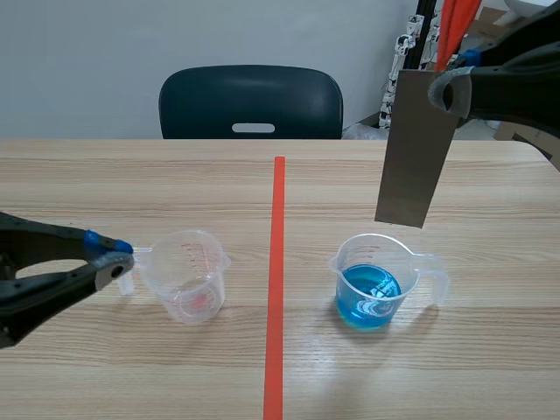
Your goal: Do the redox reaction experiment. move the plate over the blue solution
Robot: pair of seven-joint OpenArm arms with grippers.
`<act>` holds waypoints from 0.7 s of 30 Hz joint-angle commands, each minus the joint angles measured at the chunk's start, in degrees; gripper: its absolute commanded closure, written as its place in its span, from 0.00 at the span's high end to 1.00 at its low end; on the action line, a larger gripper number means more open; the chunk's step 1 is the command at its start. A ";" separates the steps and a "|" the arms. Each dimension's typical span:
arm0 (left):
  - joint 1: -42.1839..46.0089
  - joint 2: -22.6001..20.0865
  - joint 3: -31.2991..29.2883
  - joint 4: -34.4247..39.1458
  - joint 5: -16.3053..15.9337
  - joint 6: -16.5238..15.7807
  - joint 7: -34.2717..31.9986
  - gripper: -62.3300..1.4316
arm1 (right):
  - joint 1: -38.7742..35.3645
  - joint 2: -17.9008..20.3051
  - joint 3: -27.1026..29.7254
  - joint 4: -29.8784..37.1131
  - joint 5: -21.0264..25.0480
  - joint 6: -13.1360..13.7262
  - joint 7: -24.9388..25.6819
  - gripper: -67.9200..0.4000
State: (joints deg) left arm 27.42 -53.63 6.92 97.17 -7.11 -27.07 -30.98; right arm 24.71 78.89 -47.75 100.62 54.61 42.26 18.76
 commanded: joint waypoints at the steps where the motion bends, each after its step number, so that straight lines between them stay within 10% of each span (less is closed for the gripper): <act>1: -2.45 0.24 2.19 0.09 -0.79 0.28 0.96 0.09 | 0.68 0.94 0.15 0.11 1.11 0.46 1.11 0.01; 21: -27.45 7.69 23.02 -6.10 -2.93 -0.55 18.45 0.09 | -0.61 0.92 0.15 0.11 5.38 0.46 0.87 0.01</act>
State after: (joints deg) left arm 0.25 -46.65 30.09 91.57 -9.30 -27.68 -12.01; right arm 23.42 78.89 -47.75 100.62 58.94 42.26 18.61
